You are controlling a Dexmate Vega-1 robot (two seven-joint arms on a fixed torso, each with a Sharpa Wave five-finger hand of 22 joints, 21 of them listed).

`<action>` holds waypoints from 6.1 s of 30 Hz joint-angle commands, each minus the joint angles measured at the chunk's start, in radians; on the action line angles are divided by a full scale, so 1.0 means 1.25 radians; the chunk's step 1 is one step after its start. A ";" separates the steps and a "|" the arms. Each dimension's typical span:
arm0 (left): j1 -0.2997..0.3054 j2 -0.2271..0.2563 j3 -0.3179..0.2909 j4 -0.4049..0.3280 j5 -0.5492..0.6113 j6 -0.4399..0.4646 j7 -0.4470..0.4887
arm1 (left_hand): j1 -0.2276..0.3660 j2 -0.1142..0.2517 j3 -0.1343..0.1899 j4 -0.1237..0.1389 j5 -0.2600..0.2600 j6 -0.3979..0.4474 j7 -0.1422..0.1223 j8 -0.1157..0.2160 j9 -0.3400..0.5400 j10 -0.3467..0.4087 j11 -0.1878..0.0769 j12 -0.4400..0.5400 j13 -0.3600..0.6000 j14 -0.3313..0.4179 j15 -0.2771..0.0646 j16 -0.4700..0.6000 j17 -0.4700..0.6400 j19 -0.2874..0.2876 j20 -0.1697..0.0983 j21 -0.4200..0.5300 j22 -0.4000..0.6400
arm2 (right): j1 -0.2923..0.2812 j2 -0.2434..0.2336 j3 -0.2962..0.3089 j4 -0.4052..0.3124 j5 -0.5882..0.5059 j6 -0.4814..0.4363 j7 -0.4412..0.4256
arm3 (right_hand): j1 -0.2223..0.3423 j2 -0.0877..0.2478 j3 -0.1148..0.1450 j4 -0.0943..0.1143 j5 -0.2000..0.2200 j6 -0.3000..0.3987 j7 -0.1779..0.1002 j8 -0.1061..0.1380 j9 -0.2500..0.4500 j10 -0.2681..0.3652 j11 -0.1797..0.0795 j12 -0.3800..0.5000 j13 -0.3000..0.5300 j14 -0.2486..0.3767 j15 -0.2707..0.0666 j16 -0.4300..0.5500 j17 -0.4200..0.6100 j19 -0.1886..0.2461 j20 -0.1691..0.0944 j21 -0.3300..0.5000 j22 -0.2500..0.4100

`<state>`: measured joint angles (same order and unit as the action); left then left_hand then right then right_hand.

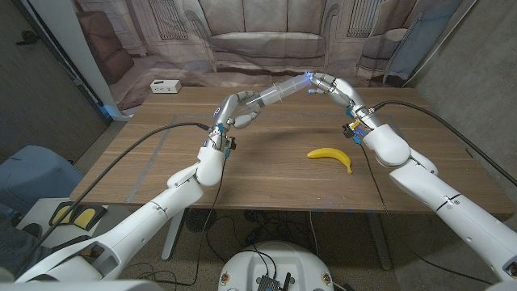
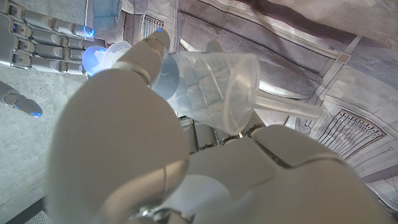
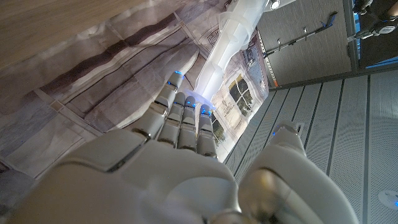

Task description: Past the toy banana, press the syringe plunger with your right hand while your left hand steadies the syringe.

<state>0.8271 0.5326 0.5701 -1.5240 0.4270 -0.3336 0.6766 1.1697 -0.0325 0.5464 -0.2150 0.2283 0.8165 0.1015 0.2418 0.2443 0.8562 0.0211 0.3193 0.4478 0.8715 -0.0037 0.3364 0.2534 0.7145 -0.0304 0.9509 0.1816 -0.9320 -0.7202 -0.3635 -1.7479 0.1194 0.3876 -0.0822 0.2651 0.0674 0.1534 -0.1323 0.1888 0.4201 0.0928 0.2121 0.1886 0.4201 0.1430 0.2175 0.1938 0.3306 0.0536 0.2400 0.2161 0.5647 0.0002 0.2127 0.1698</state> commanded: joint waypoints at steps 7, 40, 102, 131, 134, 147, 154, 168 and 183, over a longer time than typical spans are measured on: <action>-0.019 -0.009 0.012 0.017 0.000 -0.003 -0.003 | 0.128 0.133 0.039 0.032 0.004 0.096 -0.045 0.006 0.004 0.067 -0.056 0.001 0.004 0.094 -0.113 0.007 0.005 -0.003 0.001 0.007 0.001 | 0.001 -0.005 0.001 0.003 -0.001 0.004 0.003 | 0.005 0.000 0.006 0.000 -0.001 0.005 0.001 0.002 0.002 0.006 -0.001 0.001 0.003 0.009 0.001 0.001 0.002 0.009 0.001 0.004 0.004; -0.020 -0.008 0.014 -0.002 0.008 -0.002 -0.006 | 0.128 0.131 0.040 0.033 0.002 0.100 -0.045 0.003 0.005 0.070 -0.056 -0.006 0.006 0.093 -0.113 0.008 0.007 -0.009 0.001 0.019 -0.001 | -0.017 -0.037 0.006 -0.043 -0.006 -0.020 0.023 | 0.000 -0.001 0.004 0.004 -0.002 0.023 -0.010 0.004 0.002 0.031 -0.006 0.006 0.003 0.029 -0.001 0.006 0.007 0.023 0.003 0.004 0.005; -0.044 -0.021 0.025 0.015 0.015 -0.026 -0.020 | 0.124 0.129 0.045 0.034 0.003 0.104 -0.047 -0.003 0.007 0.076 -0.058 -0.015 0.013 0.095 -0.113 0.007 0.008 -0.015 -0.001 0.037 -0.003 | -0.003 -0.058 -0.013 -0.064 0.007 -0.048 0.074 | -0.001 -0.001 0.004 0.004 -0.002 0.032 -0.007 0.000 0.002 0.037 -0.003 0.000 0.003 0.028 -0.001 0.000 0.010 0.023 0.005 -0.002 0.005; -0.049 -0.025 0.029 0.022 0.015 -0.023 -0.019 | 0.122 0.128 0.046 0.034 0.003 0.106 -0.047 -0.006 0.009 0.078 -0.059 -0.019 0.015 0.095 -0.113 0.008 0.009 -0.018 -0.003 0.044 -0.004 | 0.005 -0.059 -0.019 -0.054 0.017 -0.038 0.092 | 0.001 0.001 0.005 0.004 -0.002 0.052 -0.015 0.005 0.002 0.054 -0.011 0.003 0.004 0.033 -0.006 -0.001 0.010 0.026 0.004 -0.003 0.006; -0.049 -0.025 0.030 0.021 0.016 -0.021 -0.019 | 0.122 0.127 0.046 0.033 0.003 0.106 -0.047 -0.006 0.008 0.079 -0.059 -0.019 0.015 0.095 -0.112 0.008 0.009 -0.018 -0.003 0.045 -0.004 | 0.008 -0.059 -0.020 -0.052 0.018 -0.038 0.095 | 0.000 0.001 0.005 0.004 -0.002 0.054 -0.016 0.005 0.002 0.057 -0.011 0.004 0.004 0.033 -0.007 -0.001 0.011 0.027 0.004 -0.003 0.006; -0.043 -0.024 0.030 0.010 0.019 -0.010 -0.016 | 0.121 0.128 0.048 0.034 0.004 0.105 -0.046 -0.008 0.009 0.079 -0.059 -0.021 0.017 0.095 -0.112 0.007 0.009 -0.019 -0.003 0.048 -0.004 | 0.010 -0.059 -0.019 -0.043 0.024 -0.030 0.098 | 0.001 0.002 0.006 0.004 -0.002 0.057 -0.015 0.005 0.002 0.060 -0.012 0.003 0.004 0.035 -0.007 -0.001 0.011 0.028 0.004 -0.003 0.006; -0.042 -0.024 0.032 0.006 0.020 -0.009 -0.018 | 0.120 0.128 0.048 0.035 0.004 0.105 -0.048 -0.008 0.010 0.081 -0.061 -0.021 0.017 0.099 -0.114 0.009 0.009 -0.019 -0.004 0.049 -0.004 | 0.007 -0.059 -0.016 -0.041 0.029 -0.023 0.097 | 0.002 0.003 0.007 0.003 -0.002 0.050 -0.016 0.000 0.002 0.055 -0.011 0.000 0.004 0.033 -0.003 -0.002 0.012 0.028 0.004 -0.004 0.006; -0.035 -0.024 0.030 -0.004 0.021 -0.005 -0.014 | 0.117 0.127 0.048 0.034 0.004 0.108 -0.052 -0.008 0.010 0.083 -0.065 -0.023 0.018 0.101 -0.116 0.010 0.010 -0.019 -0.007 0.053 -0.004 | -0.001 -0.058 -0.008 -0.043 0.025 -0.014 0.085 | 0.009 0.000 0.007 -0.001 -0.003 0.021 -0.027 -0.012 0.002 0.014 -0.017 -0.017 0.004 0.012 -0.003 -0.011 0.014 0.009 0.009 -0.012 0.006; -0.030 -0.024 0.029 -0.009 0.025 -0.001 -0.009 | 0.115 0.126 0.048 0.035 0.003 0.109 -0.052 -0.010 0.010 0.085 -0.065 -0.024 0.019 0.098 -0.120 0.009 0.010 -0.022 -0.008 0.056 -0.004 | -0.019 -0.058 0.006 -0.056 0.013 -0.016 0.061 | 0.009 -0.002 0.006 -0.001 -0.004 0.007 -0.047 -0.016 0.003 -0.005 -0.028 -0.021 0.006 -0.011 0.006 -0.018 0.017 -0.013 0.020 -0.018 0.006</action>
<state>0.7831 0.5023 0.6078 -1.5282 0.4539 -0.3401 0.6593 1.1763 -0.0391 0.5535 -0.2221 0.2274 0.8490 0.0944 0.2272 0.2535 0.8864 0.0049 0.2883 0.4662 0.8824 -0.0109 0.3442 0.2624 0.6874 -0.0390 1.0146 0.1772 -0.9436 -0.7931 -0.3666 -1.8104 0.1439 0.3660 0.0150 0.2650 0.0675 0.1593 -0.1324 0.1848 0.4265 0.0391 0.1958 0.1905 0.4172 0.1090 0.1920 0.1982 0.3263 0.0606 0.2175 0.2354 0.5570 0.0253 0.1921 0.1743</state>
